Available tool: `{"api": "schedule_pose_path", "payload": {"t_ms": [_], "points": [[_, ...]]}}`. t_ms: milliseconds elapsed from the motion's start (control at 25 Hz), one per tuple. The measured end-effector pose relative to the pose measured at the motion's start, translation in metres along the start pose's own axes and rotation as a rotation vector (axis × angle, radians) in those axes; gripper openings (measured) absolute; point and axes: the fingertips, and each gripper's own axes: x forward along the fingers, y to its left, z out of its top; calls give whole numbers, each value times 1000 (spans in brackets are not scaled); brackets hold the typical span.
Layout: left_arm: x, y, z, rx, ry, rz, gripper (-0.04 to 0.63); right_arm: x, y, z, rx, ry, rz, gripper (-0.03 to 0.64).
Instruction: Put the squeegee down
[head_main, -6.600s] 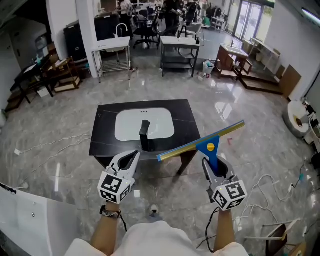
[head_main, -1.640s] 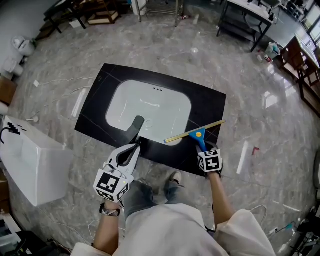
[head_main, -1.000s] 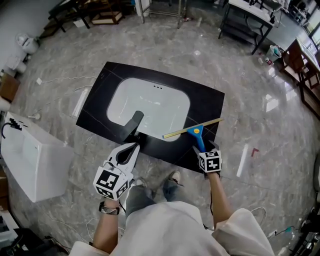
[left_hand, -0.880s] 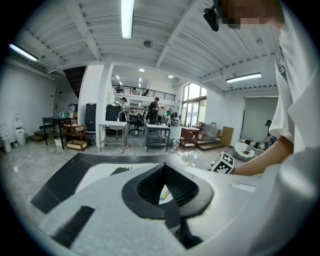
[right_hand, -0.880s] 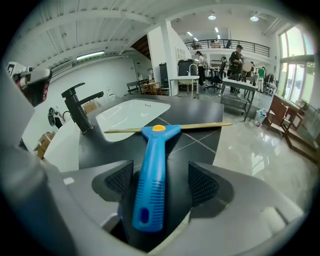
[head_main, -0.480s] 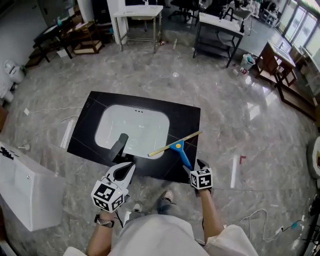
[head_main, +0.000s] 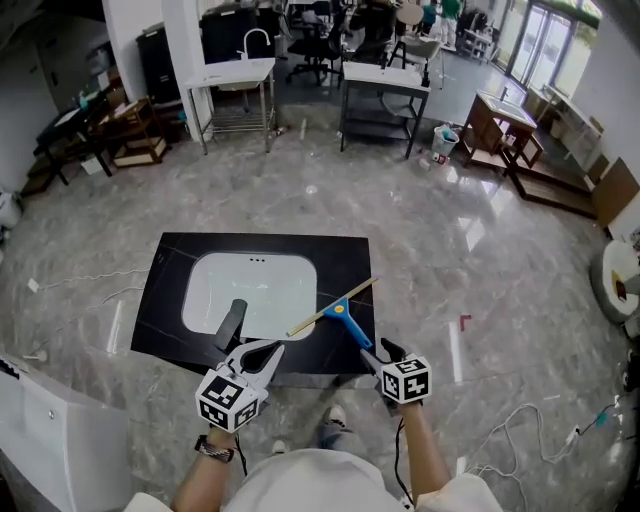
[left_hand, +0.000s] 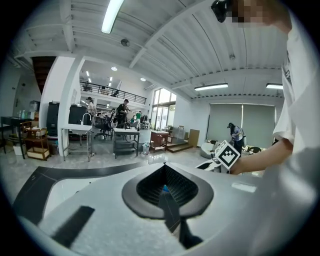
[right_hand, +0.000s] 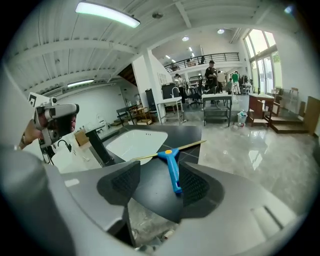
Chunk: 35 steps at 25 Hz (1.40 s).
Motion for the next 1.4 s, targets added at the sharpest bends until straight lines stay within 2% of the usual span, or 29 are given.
{"api": "schedule_pose_path", "payload": {"t_ms": [80, 240, 440, 640, 880, 1000, 1120, 1240, 1400], "points": [[-3, -7, 4, 17, -3, -34, 6, -16, 11, 11, -17, -34, -17, 235], [-12, -17, 10, 54, -15, -82, 5, -48, 30, 28, -4, -114, -56, 233], [-28, -22, 17, 84, -26, -108, 5, -88, 55, 37, 6, -176, -122, 216], [-49, -33, 32, 122, -89, -144, 6, -124, 78, 38, 35, -243, -193, 173], [-70, -50, 42, 183, -98, -173, 6, -167, 123, 52, 49, -386, -164, 104], [-76, -59, 43, 199, -100, -194, 5, -191, 140, 57, 48, -449, -181, 75], [-78, -67, 42, 212, -96, -196, 5, -218, 149, 59, 127, -531, -181, 5], [-78, -80, 44, 235, -98, -212, 5, -240, 157, 60, 162, -577, -179, 6], [-75, -102, 50, 273, -112, -250, 5, -265, 161, 57, 98, -575, -266, 5]]}}
